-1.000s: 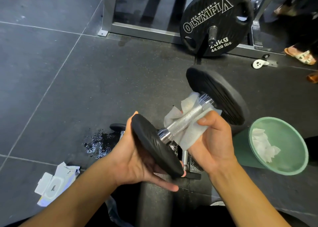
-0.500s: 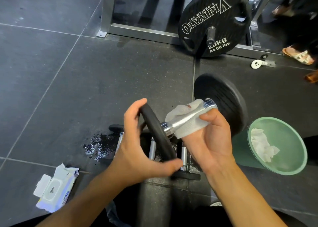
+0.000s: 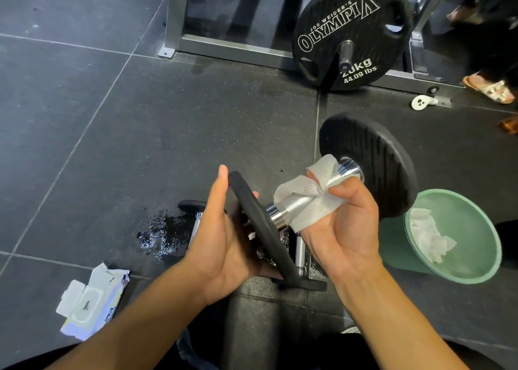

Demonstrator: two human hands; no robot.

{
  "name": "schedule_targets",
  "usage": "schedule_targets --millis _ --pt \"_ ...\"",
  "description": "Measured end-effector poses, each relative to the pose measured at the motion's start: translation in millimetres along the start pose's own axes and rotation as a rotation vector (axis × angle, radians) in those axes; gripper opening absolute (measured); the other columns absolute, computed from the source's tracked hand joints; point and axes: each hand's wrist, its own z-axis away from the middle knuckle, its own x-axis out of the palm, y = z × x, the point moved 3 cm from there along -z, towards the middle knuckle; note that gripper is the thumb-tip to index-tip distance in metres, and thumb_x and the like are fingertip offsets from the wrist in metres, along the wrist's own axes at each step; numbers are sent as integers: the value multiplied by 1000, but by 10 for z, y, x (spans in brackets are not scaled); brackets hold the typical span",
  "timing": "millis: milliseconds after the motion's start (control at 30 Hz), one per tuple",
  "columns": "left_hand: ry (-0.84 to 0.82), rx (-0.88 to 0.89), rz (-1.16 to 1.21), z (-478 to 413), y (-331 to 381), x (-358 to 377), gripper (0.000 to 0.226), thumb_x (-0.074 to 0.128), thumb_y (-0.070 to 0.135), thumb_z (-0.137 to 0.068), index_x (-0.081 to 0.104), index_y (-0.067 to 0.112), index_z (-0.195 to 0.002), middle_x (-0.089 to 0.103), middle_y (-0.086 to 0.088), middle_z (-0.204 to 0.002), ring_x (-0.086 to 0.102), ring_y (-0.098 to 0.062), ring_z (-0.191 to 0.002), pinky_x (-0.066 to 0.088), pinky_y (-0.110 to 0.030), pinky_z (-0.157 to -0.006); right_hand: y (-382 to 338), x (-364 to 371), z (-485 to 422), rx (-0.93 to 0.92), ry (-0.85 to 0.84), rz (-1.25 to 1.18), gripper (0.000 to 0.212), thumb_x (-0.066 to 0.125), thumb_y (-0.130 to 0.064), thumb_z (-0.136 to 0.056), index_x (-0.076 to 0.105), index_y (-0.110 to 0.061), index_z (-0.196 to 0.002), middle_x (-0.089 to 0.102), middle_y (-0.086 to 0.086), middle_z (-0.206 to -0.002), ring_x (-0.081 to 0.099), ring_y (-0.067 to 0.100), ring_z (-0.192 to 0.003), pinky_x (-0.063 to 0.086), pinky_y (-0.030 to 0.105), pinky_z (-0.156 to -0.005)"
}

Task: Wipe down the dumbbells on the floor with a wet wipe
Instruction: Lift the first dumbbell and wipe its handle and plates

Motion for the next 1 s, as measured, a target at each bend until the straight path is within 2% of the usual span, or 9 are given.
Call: schedule_targets --millis 167,233,333,433,533,667,767,867,1000 --pt "3 226 -56 1 45 19 57 66 77 -74 75 27 -100 70 -20 -113 68 -34 -101 58 -72 -83 18 -6 -21 28 -61 -35 10 50 -10 -71 58 -16 -70 53 1 -72 57 18 -72 46 38 -83" --pt "-21 506 -182 13 122 20 55 78 59 -66 66 33 -113 66 1 -105 67 -19 -97 61 -51 -87 10 -2 -36 21 -89 -15 11 50 -10 -71 59 -15 -70 54 2 -73 57 18 -74 44 38 -87" --pt "-157 1067 -923 111 261 13 94 90 55 -56 43 25 -130 53 16 -126 59 -7 -107 51 -25 -91 6 -11 -56 -3 -79 24 9 55 -10 -70 62 -15 -72 58 3 -77 59 19 -78 42 40 -90" --pt "-139 1671 -1627 158 172 -66 80 91 62 -66 50 22 -122 41 -10 -132 47 -29 -129 39 -53 -113 10 -52 -54 -8 -40 70 13 46 -11 -78 59 -15 -76 56 4 -78 58 20 -79 43 40 -88" --pt "-85 1901 -1853 90 20 -113 51 83 50 -80 52 27 -114 40 -6 -122 49 -25 -118 32 -77 -111 1 -59 -51 -7 -24 94 13 43 -13 -79 55 -16 -78 51 4 -78 56 20 -78 43 38 -86" --pt "-71 1606 -1603 69 95 -144 82 90 68 -63 45 21 -113 35 -2 -116 44 -27 -111 41 -54 -111 0 -52 -47 30 -16 78 9 44 -13 -79 51 -18 -78 43 0 -80 46 17 -81 35 36 -86" --pt "-88 1195 -1286 88 229 -157 93 93 66 -50 36 30 -113 38 1 -118 49 -27 -106 50 -49 -90 17 -36 -32 57 -24 62 10 42 -12 -80 46 -20 -78 44 -2 -76 46 15 -77 38 33 -83" --pt "-117 798 -824 60 275 -109 78 86 55 -54 38 30 -110 54 27 -96 53 -13 -90 52 -41 -81 59 4 -16 120 -57 -27 13 41 -12 -79 36 -23 -78 38 -5 -75 44 12 -78 39 33 -83" --pt "-120 382 -30 20 192 -23 40 67 57 -79 49 23 -89 57 4 -75 66 -15 -69 61 -34 -63 111 -4 -8 138 -47 -41 13 44 -13 -80 56 -16 -79 53 2 -77 60 20 -75 52 41 -81"
